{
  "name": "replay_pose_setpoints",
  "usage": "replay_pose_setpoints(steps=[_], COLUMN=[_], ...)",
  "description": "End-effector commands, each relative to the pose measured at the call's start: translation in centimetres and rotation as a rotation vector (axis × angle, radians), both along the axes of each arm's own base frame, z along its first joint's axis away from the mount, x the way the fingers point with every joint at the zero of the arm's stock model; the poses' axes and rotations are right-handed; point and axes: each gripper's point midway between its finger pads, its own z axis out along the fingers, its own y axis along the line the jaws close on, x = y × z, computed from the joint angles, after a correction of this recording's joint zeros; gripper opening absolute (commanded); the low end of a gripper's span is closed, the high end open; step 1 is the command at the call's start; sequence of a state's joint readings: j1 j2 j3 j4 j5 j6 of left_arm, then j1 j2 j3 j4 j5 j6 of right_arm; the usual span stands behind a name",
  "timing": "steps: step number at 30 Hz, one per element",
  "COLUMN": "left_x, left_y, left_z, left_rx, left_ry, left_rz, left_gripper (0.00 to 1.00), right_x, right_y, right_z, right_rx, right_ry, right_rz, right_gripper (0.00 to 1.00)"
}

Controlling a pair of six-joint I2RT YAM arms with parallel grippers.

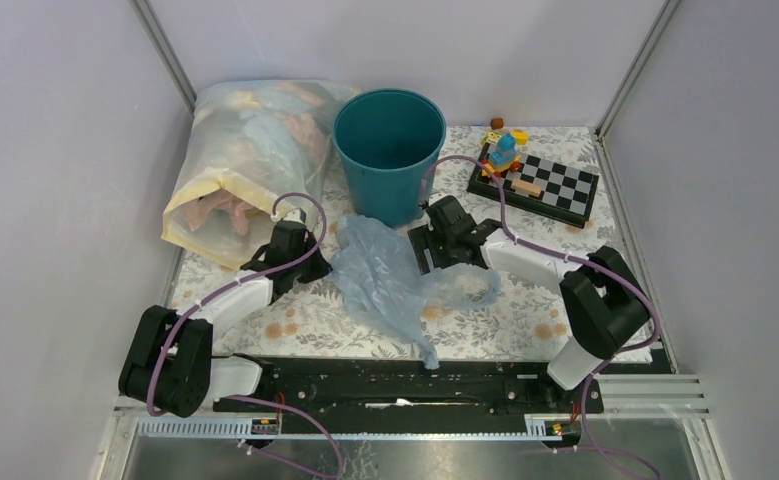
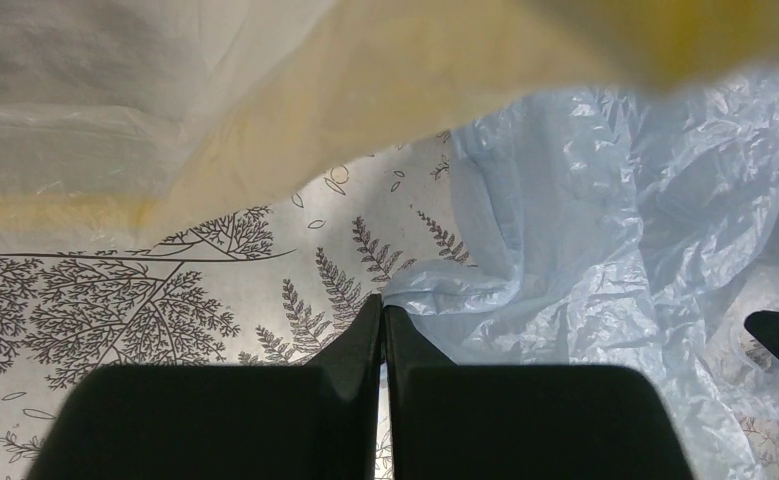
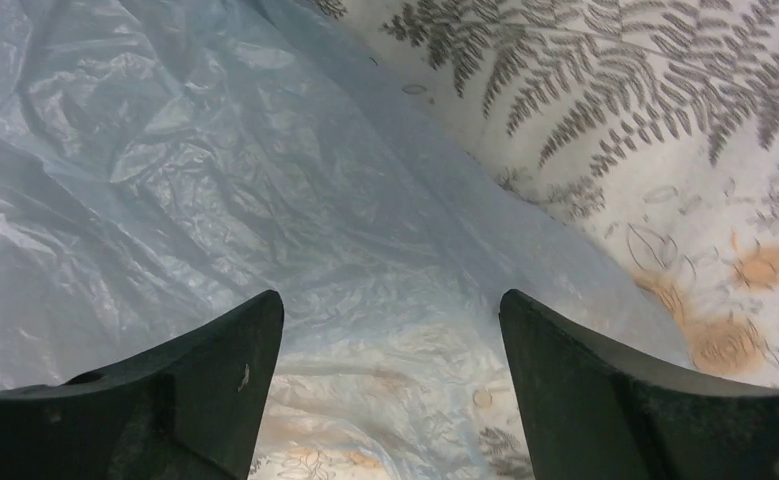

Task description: Put the trash bags into the trash bin

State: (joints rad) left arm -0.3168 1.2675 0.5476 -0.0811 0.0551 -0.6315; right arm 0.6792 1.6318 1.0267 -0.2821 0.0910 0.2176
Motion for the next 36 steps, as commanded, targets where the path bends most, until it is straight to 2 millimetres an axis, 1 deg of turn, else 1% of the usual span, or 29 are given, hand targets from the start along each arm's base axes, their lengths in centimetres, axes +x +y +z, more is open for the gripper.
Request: replay_pose_setpoints(steps=[1, 3, 4, 5, 6, 9, 10, 12, 16, 22, 26, 29, 33, 36], left_x=[0.9, 0.9, 0.9, 0.9, 0.9, 0.9, 0.8, 0.8, 0.4, -0.1, -0.5, -0.6, -0.9, -1.4], left_y=[-0.3, -0.4, -0.4, -0.5, -0.5, -0.6, -0.6, -0.6, 0.0, 0.9, 0.8, 0.7, 0.2, 0.6], left_z=[0.6, 0.7, 0.6, 0.7, 0.8, 1.3, 1.4, 1.8, 2.3, 2.5, 2.4, 2.7, 4.1, 5.3], left_rx=[-0.013, -0.016, -0.017, -0.02, -0.021, -0.029, -0.03, -0.034, -0.039, -0.039, -0.041, -0.047, -0.069, -0.065], left_ry=[-0.045, -0.045, -0.043, -0.045, -0.047, -0.059, -0.06, -0.064, -0.081, -0.106, -0.092, -0.097, -0.122, -0.143], left_rz=[-0.016, -0.019, -0.018, -0.02, -0.019, -0.023, -0.023, -0.02, 0.021, 0.074, 0.063, 0.056, 0.024, 0.031], left_gripper=[0.0, 0.0, 0.0, 0.0, 0.0, 0.0, 0.0, 0.0, 0.0, 0.0, 0.0, 0.0, 0.0, 0.0], right_x=[0.5, 0.4, 0.4, 0.4, 0.3, 0.4, 0.4, 0.7, 0.6, 0.0, -0.4, -0.7, -1.2, -1.6], right_y=[1.9, 1.6, 1.4, 1.2, 1.0, 0.1, -0.3, -1.3, -3.6, -6.8, -7.8, -8.5, -8.9, -10.2], right_z=[-1.0, -1.5, -1.6, -1.6, -1.4, -0.2, 0.4, 1.9, 5.0, 8.5, 11.1, 12.9, 15.6, 17.7], right_rx=[0.08, 0.065, 0.057, 0.053, 0.054, 0.049, 0.051, 0.043, 0.022, 0.007, 0.042, 0.059, 0.085, 0.079], right_ry=[0.0, 0.0, -0.005, -0.008, -0.014, -0.066, -0.087, -0.138, -0.223, -0.289, -0.318, -0.336, -0.368, -0.399], right_rz=[0.115, 0.112, 0.109, 0.105, 0.102, 0.067, 0.051, 0.005, -0.081, -0.201, -0.25, -0.274, -0.276, -0.326], right_gripper=[0.85, 0.81, 0.75, 0.61, 0.49, 0.2, 0.13, 0.0, 0.0, 0.0, 0.0, 0.0, 0.0, 0.0])
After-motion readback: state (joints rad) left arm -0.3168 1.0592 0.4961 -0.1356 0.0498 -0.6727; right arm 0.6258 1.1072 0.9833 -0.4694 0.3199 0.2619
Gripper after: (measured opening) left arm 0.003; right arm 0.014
